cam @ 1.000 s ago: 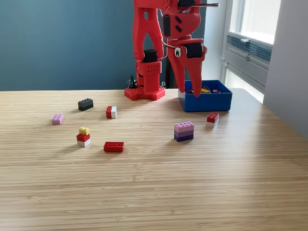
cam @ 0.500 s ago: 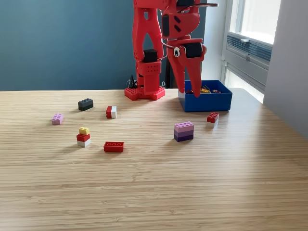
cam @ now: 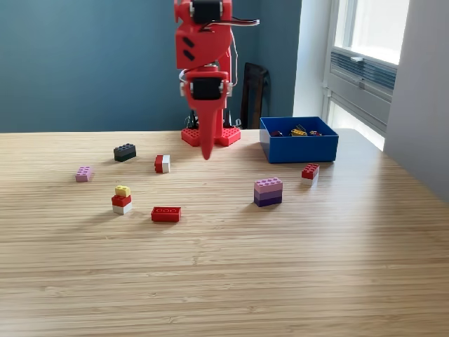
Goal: Grasp a lego block and put it in the bin.
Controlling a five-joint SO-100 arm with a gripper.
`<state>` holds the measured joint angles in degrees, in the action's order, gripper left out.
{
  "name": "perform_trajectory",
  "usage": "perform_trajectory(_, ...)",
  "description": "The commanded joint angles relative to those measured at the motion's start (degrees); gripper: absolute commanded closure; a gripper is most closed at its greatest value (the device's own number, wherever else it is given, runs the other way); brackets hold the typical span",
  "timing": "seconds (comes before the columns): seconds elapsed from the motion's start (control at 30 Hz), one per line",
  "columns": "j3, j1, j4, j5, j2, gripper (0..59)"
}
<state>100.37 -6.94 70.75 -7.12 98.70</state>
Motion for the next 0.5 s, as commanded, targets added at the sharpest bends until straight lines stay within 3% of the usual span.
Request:
perform_trajectory(0.03, -0.4, -9.8, -0.4, -2.8, 2.6, 32.9)
perform_trajectory(0.1, 0.2, -13.1, -0.4, -3.5, 2.6, 33.2)
perform_trajectory(0.33, 3.9, -23.0, 1.5, 2.8, 2.7, 35.2)
perform_trajectory(0.5, 6.9, -29.5, 1.5, -2.3, 2.7, 36.6)
